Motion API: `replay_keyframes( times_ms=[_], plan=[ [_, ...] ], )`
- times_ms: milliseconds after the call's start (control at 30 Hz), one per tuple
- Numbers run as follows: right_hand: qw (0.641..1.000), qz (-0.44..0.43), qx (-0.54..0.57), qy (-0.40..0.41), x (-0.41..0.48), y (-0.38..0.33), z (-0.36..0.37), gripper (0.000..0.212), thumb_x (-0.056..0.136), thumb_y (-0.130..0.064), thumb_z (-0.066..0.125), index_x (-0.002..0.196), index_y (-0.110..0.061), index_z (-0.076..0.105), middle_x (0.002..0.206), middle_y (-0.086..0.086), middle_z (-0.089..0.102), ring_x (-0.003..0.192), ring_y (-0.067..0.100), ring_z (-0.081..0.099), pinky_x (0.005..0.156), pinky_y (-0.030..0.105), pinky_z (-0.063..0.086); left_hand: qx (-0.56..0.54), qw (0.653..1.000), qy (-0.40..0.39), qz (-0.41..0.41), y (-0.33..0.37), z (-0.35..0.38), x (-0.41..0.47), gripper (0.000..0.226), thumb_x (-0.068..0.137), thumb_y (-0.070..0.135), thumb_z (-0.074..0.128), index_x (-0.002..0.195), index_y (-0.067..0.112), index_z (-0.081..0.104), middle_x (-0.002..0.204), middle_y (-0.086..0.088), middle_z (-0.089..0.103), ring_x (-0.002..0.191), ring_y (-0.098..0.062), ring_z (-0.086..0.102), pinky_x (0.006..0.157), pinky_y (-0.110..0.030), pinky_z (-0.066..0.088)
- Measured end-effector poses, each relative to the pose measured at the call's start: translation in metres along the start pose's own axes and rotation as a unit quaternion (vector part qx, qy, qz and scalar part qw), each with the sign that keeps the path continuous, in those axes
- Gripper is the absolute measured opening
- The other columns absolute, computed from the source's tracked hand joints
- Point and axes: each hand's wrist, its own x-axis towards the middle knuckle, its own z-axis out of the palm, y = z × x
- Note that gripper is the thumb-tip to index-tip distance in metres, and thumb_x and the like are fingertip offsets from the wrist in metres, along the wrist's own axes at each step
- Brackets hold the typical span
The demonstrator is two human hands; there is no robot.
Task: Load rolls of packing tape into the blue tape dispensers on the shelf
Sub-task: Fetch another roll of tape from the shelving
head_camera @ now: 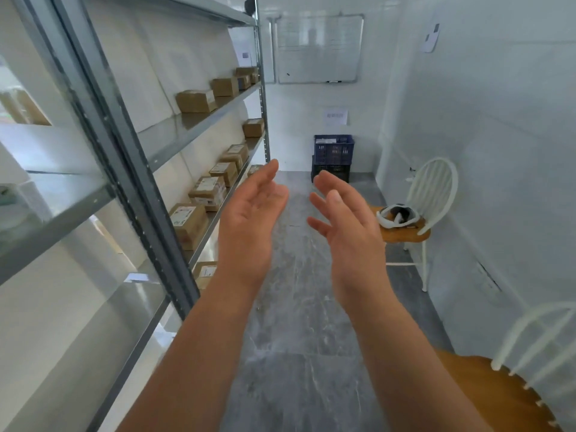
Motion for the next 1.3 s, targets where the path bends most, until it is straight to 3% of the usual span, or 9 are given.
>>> replay_keyframes(
  times_ms=[233,333,467,567,767,867,1000,1167,1300],
  plan=[
    [0.996,0.017,0.005,-0.088,0.123,0.015,-0.025,0.025,0.107,-0.026,0.051,0.124,-0.036,0.066,0.124,-0.020,0.074,0.120,0.004,0.068,0.110,0.044,0.052,0.004,0.995,0.096,-0.003,-0.033,0.056,0.086,0.041,0.093,0.038,0.065,0.135,0.035,0.067,0.135,0.016,0.068,0.126,0.001,0.062,0.109,-0.036,0.052],
    [0.990,0.028,0.020,-0.137,0.159,0.027,-0.013,0.026,0.102,-0.033,0.054,0.124,-0.038,0.066,0.129,-0.016,0.073,0.123,0.005,0.067,0.110,0.046,0.052,-0.023,0.987,0.160,-0.017,-0.039,0.054,0.106,0.039,0.097,0.028,0.067,0.136,0.029,0.067,0.134,0.011,0.069,0.126,-0.006,0.065,0.110,-0.041,0.052],
    [0.972,0.052,0.067,-0.217,0.180,0.047,0.029,0.034,0.094,-0.036,0.055,0.126,-0.035,0.066,0.132,-0.010,0.072,0.126,0.011,0.066,0.111,0.048,0.051,-0.001,0.969,0.246,0.003,-0.036,0.025,0.121,0.038,0.097,0.027,0.066,0.134,0.035,0.064,0.141,0.011,0.065,0.130,-0.008,0.063,0.110,-0.039,0.053],
    [0.951,0.072,0.098,-0.283,0.179,0.063,0.069,0.032,0.094,-0.036,0.055,0.123,-0.038,0.067,0.132,-0.011,0.072,0.127,0.010,0.065,0.110,0.046,0.051,0.041,0.943,0.327,0.033,-0.032,-0.005,0.119,0.038,0.101,0.019,0.064,0.136,0.035,0.062,0.141,0.013,0.065,0.129,-0.005,0.063,0.110,-0.036,0.053],
    [0.906,0.103,0.132,-0.388,0.155,0.086,0.149,0.039,0.093,-0.040,0.054,0.129,-0.032,0.067,0.134,-0.011,0.071,0.128,0.011,0.064,0.112,0.049,0.050,0.074,0.870,0.479,0.093,-0.030,-0.072,0.101,0.053,0.086,0.020,0.067,0.138,0.026,0.061,0.141,0.009,0.066,0.128,-0.007,0.064,0.108,-0.034,0.053],
    [0.879,0.098,0.135,-0.446,0.139,0.087,0.185,0.040,0.090,-0.050,0.058,0.127,-0.039,0.065,0.139,-0.010,0.068,0.132,0.012,0.061,0.114,0.050,0.048,0.076,0.845,0.513,0.129,-0.024,-0.101,0.090,0.056,0.087,0.015,0.066,0.142,0.023,0.057,0.144,0.007,0.063,0.130,-0.009,0.062,0.103,-0.028,0.053],
    [0.844,0.093,0.157,-0.504,0.121,0.089,0.227,0.042,0.080,-0.061,0.057,0.118,-0.046,0.067,0.141,-0.009,0.066,0.132,0.013,0.061,0.115,0.051,0.046,0.078,0.829,0.539,0.130,-0.022,-0.137,0.080,0.053,0.093,0.012,0.065,0.144,0.024,0.055,0.144,0.009,0.062,0.130,-0.007,0.062,0.115,-0.039,0.048],
    [0.827,0.116,0.173,-0.522,0.109,0.098,0.262,0.030,0.094,-0.047,0.055,0.120,-0.040,0.068,0.140,-0.008,0.067,0.129,0.012,0.063,0.113,0.050,0.048,0.085,0.807,0.570,0.128,-0.018,-0.166,0.072,0.048,0.093,0.013,0.064,0.137,0.032,0.058,0.144,0.010,0.062,0.129,-0.004,0.062,0.115,-0.042,0.048],
    [0.828,0.125,0.169,-0.520,0.105,0.103,0.283,0.028,0.093,-0.045,0.053,0.117,-0.041,0.069,0.137,-0.010,0.068,0.128,0.013,0.063,0.112,0.049,0.049,0.070,0.793,0.593,0.118,-0.018,-0.185,0.074,0.044,0.100,0.006,0.062,0.136,0.031,0.060,0.141,0.012,0.064,0.130,-0.007,0.062,0.112,-0.037,0.050]
  ],
)
